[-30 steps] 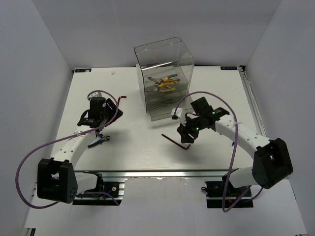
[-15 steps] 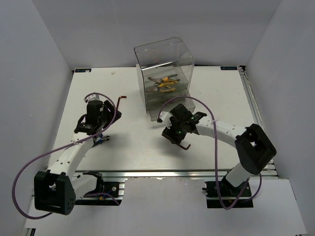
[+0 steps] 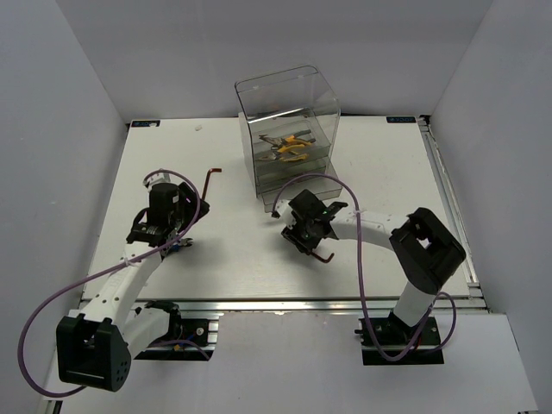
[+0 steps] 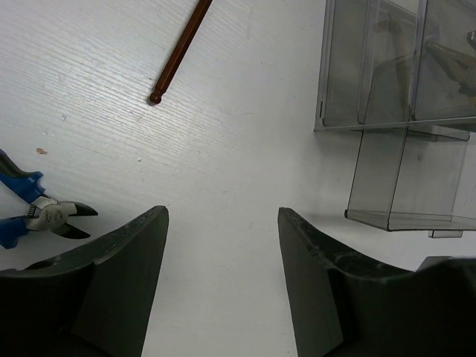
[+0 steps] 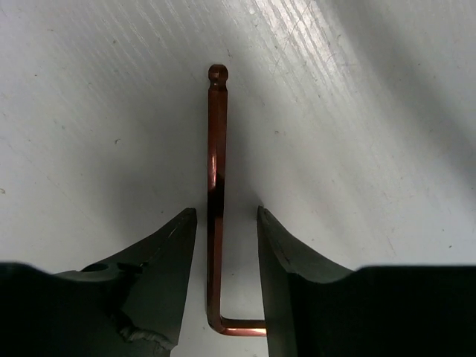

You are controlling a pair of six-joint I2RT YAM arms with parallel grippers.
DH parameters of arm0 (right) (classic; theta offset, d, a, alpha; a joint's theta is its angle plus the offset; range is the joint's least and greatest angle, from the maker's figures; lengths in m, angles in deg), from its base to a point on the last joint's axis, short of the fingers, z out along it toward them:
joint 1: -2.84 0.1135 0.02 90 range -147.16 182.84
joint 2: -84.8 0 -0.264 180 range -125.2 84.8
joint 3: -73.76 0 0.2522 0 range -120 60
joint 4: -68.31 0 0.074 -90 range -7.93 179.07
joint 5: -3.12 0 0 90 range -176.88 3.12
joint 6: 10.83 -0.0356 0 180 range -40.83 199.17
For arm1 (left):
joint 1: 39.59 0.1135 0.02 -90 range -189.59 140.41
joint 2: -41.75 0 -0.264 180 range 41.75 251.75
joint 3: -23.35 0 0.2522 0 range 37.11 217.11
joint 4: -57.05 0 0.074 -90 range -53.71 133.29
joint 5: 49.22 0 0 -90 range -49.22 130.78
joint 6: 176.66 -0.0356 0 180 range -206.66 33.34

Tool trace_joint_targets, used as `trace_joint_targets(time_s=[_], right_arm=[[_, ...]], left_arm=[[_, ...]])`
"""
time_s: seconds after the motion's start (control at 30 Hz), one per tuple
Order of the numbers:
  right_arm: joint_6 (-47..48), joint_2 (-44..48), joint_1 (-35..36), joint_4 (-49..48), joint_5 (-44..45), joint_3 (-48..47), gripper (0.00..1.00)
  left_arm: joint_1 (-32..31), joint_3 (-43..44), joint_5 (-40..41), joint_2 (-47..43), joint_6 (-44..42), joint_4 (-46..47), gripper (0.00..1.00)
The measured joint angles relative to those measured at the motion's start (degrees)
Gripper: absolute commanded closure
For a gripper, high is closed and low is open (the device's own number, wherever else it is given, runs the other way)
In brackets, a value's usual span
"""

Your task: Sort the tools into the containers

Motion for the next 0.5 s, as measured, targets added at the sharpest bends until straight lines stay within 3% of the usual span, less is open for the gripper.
trace_joint_targets(time_s=[0.13, 0.3, 0.4, 0.5], right_arm=[[-0.13, 0.59, 0.87, -1.49, 1.55, 1.16, 0.68], [0.11, 1.38, 1.64, -3.19, 1.81, 2.73, 0.92], [0.13, 1.6, 1.73, -3.72, 1.81, 3.17, 1.0], [0.59, 2.16, 1.73, -4.59, 1.86, 3.89, 1.0]], left_arm=[[0.0, 0.0, 0.39, -0.17, 0.02, -0.35, 0.28], [0.02, 0.0, 0.61, -0.31, 0.02, -0.46, 0.28], [0.02, 0.0, 0.63, -0.33, 0.02, -0.46, 0.29], [0.0, 0.0, 0.63, -0.33, 0.02, -0.52, 0.28]])
